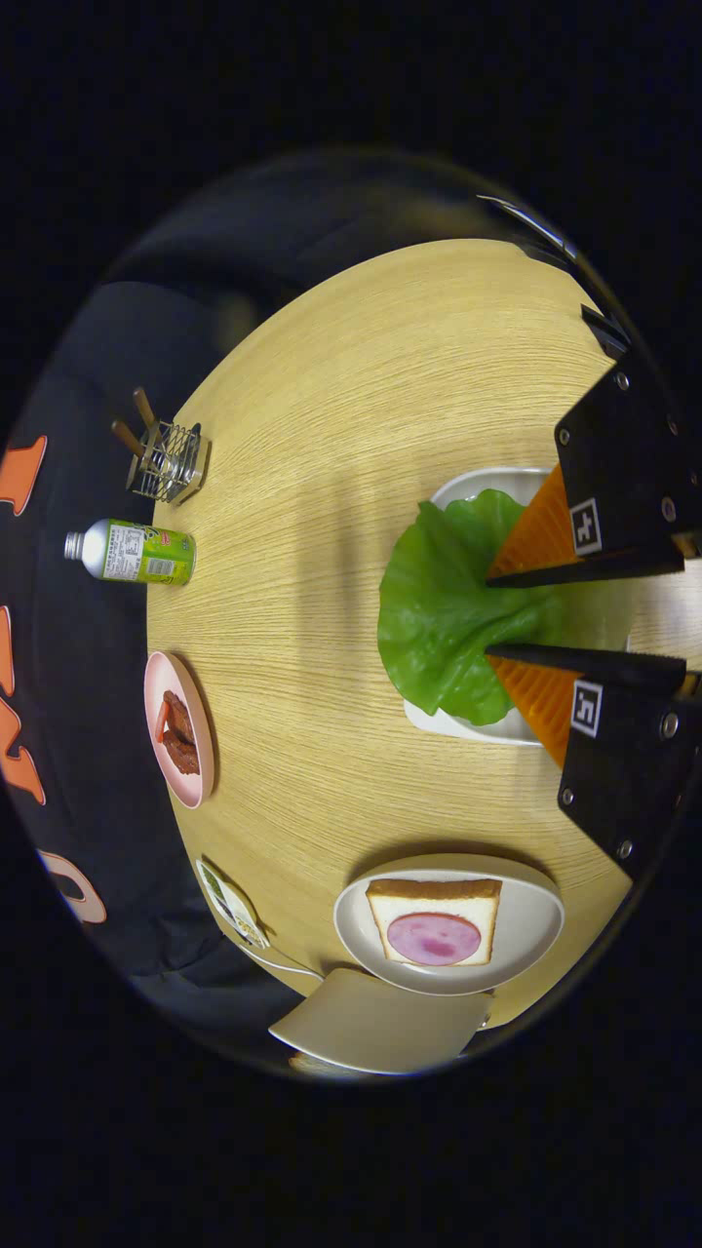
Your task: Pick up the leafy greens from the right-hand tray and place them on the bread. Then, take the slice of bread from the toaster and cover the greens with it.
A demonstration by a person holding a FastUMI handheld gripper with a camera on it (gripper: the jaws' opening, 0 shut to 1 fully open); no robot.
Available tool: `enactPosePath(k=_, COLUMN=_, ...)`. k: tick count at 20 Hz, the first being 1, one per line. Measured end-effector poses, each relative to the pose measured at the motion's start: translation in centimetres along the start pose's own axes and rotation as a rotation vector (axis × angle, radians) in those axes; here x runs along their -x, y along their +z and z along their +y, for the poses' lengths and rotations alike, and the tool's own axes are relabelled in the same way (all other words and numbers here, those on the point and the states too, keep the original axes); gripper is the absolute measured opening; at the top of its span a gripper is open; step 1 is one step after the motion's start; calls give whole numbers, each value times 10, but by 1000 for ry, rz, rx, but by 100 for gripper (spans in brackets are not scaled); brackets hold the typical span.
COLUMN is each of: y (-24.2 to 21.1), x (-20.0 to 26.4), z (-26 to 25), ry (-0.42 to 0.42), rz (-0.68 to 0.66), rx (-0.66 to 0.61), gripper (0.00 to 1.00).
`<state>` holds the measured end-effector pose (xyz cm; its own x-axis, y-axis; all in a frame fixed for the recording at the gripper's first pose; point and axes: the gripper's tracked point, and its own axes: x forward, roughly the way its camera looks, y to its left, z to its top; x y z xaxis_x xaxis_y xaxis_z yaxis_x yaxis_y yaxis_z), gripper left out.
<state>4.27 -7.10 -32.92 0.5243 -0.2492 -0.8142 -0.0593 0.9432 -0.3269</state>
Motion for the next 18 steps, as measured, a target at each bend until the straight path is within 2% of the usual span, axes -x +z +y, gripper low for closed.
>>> enactPosePath(k=1, y=0, x=-1, z=-2, ry=-7, rz=-2, rx=0, gripper=21)
enactPosePath(k=2, y=1, x=0, z=-3, ry=-13, rz=-5, rx=0, gripper=16)
enactPosePath(k=3, y=1, x=-2, z=-3, ry=-11, rz=-6, rx=-1, gripper=6)
enactPosePath(k=5, y=1, x=0, z=-3, ry=-10, rz=-8, rx=-5, gripper=1)
enactPosePath(k=9, y=5, x=15, z=0, ry=-4, rz=-21, rx=-14, gripper=1)
enactPosePath(k=13, y=14, x=37, z=10, ry=9, rz=-56, rx=36, gripper=1)
enactPosePath(k=18, y=32, x=67, z=38, ry=54, rz=-112, rx=57, gripper=1)
